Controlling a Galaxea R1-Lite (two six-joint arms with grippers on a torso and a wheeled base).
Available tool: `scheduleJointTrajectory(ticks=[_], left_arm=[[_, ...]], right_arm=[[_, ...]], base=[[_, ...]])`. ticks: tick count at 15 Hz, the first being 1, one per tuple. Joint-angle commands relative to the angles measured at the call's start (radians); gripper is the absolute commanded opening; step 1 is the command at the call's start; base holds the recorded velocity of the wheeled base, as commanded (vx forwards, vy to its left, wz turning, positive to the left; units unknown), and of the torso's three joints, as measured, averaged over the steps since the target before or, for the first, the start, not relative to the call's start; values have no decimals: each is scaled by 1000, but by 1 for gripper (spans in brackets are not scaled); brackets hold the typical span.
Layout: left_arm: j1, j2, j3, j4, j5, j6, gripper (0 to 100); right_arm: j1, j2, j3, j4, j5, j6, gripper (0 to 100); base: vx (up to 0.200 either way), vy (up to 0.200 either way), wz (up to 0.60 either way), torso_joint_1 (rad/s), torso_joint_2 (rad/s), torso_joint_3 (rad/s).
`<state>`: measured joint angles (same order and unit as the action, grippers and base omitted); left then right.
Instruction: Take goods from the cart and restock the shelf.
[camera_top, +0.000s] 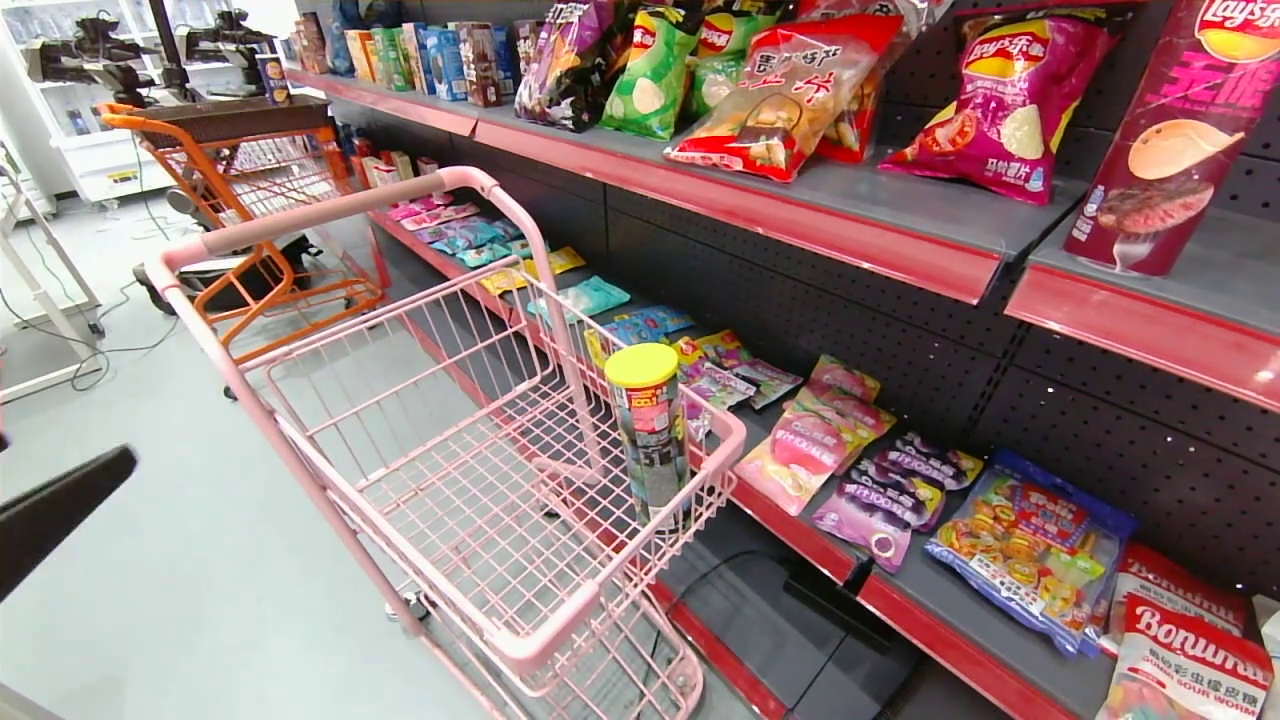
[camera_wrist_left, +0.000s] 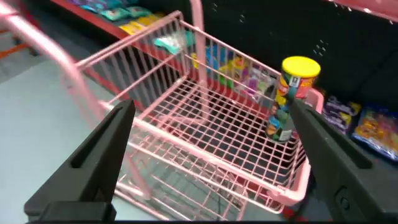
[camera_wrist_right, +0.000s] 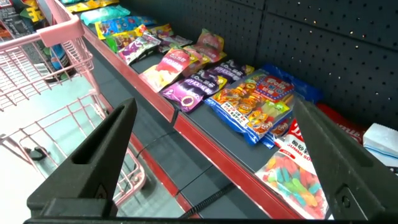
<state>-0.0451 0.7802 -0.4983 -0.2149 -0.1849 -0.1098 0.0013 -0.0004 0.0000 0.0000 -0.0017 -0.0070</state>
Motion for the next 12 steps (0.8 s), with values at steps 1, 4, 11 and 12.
scheduleJointTrajectory(ticks=[1,4,11,12], left_arm=[[-12,409,-77,-129,-173,33,100],[-15,582,-91,-242,-238,114,100],[-229,939,-175,-606,-248,160,100],[-291,978,-210,-603,-243,160,100]], right_arm=[[0,0,0,0,0,-1,100],[0,0,0,0,0,-1,100],[0,0,0,0,-6,-1,100],[0,0,0,0,-6,-1,100]], base=[[0,0,0,0,0,0],[0,0,0,0,0,0],[0,0,0,0,0,0],[0,0,0,0,0,0]])
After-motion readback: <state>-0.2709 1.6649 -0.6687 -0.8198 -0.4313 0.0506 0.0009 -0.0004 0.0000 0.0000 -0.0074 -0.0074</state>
